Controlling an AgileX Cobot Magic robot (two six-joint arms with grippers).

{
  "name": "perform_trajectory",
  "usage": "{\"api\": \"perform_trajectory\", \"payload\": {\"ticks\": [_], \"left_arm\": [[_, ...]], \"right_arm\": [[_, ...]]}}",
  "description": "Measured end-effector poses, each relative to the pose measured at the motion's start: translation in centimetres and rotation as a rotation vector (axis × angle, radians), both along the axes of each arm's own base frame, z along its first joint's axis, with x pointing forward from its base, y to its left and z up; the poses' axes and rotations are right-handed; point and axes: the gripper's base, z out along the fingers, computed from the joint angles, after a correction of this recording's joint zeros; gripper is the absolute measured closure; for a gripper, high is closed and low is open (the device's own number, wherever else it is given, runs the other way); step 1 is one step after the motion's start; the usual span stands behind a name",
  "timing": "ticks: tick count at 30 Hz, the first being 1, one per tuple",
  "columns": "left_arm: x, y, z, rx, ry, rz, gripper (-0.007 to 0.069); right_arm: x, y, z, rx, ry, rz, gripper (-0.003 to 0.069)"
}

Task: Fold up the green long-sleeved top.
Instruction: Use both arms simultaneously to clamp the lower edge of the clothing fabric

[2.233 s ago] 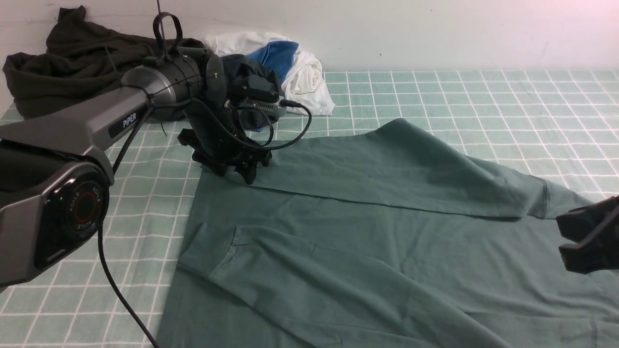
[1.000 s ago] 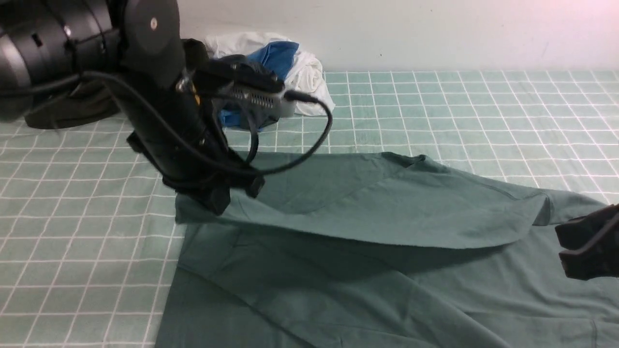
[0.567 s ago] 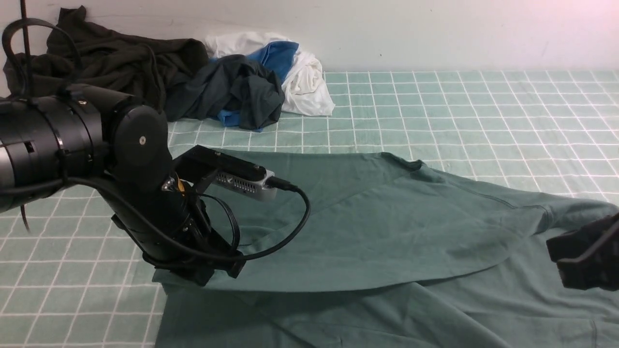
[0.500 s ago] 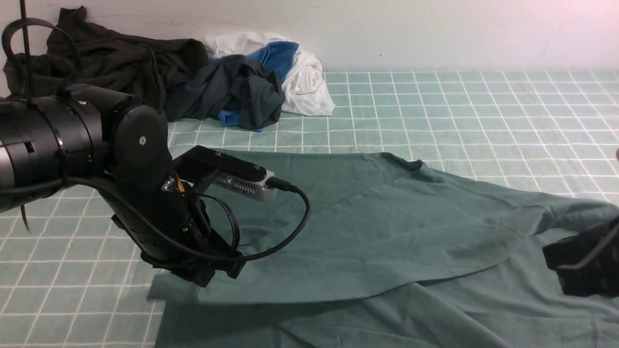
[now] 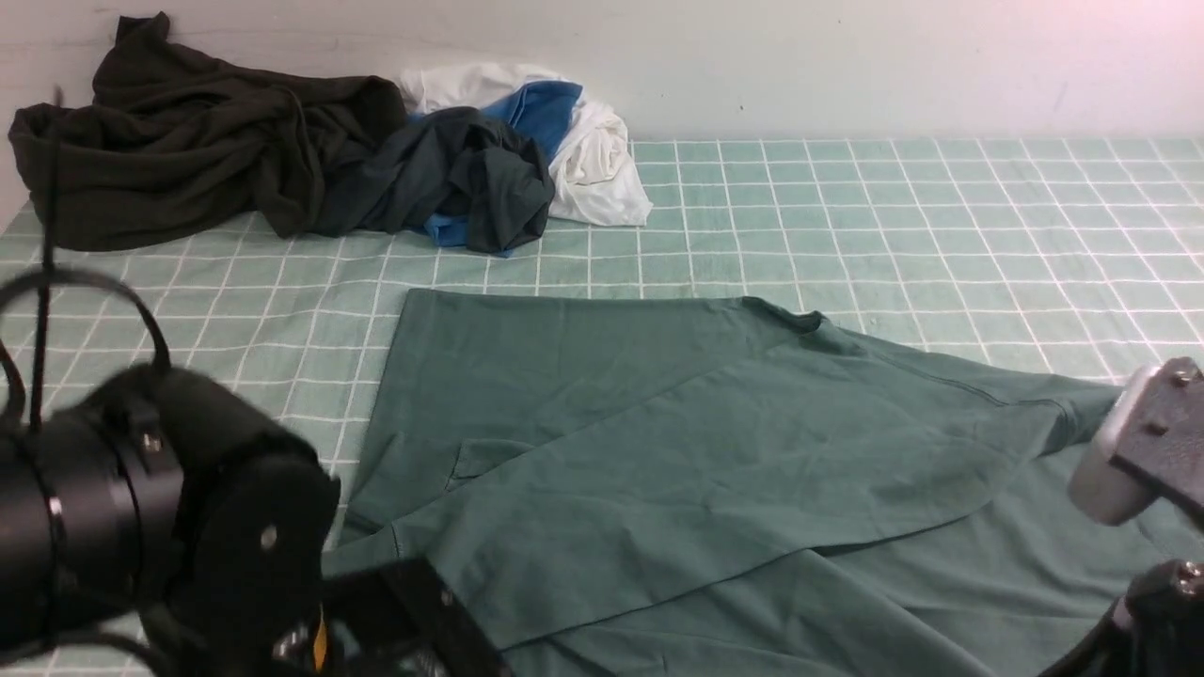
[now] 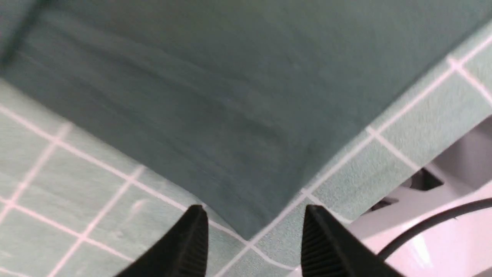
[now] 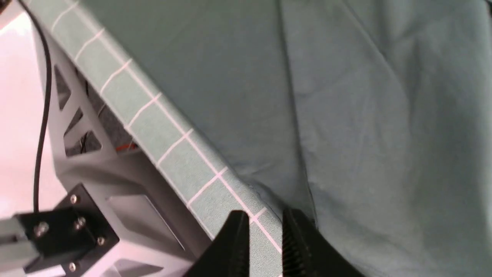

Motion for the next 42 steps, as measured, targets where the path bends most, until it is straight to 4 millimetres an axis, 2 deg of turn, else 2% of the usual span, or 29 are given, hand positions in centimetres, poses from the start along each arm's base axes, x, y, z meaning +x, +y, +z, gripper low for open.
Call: {"api": "perform_trajectory", "payload": {"ticks": [6, 17, 21, 24, 27, 33, 36, 39, 42], "left_arm": [[-2.6, -0.5, -3.1, -0.024, -0.025, -0.173, 0.0309], [-1.9, -1.3, -4.5, -0.014, -0.071, -0.244, 0.0316], [-1.7, -1.5, -4.4, -0.007, -0.083, -0.191, 0.0418], [-1.6, -1.6, -4.2, 0.000, -0.085, -0.144, 0.0524], [-1.6, -1.6, -3.3, -0.004, -0.092, -0.126, 0.0606], [-1.6, -1.1, -1.3, -0.024, -0.122, -0.111, 0.0619], [-1.3, -0.1, -0.4, -0.024, -0.126, -0.063, 0.0619], [-1.1, 1.7, 0.6, -0.004, -0.103, -0.018, 0.0619], [-0.9, 2.8, 1.0, 0.011, -0.082, 0.003, 0.0619]], "right_arm": [[0.2, 0.2, 0.1, 0.004, -0.047, 0.025, 0.0536], [0.2, 0.2, 0.1, 0.004, -0.050, 0.027, 0.0537], [0.2, 0.2, 0.1, 0.002, -0.045, 0.030, 0.0537], [0.1, 0.1, 0.1, 0.001, -0.040, 0.033, 0.0537], [0.0, 0.1, 0.0, -0.007, -0.034, 0.044, 0.0537], [0.0, -0.2, -0.2, -0.051, -0.052, 0.069, 0.0533], [0.1, -0.4, -0.2, -0.075, -0.064, 0.078, 0.0516], [-0.2, -0.3, -0.7, -0.116, -0.087, 0.153, 0.0453], [-0.7, -0.4, -2.2, -0.199, -0.098, 0.253, 0.0366]]}}
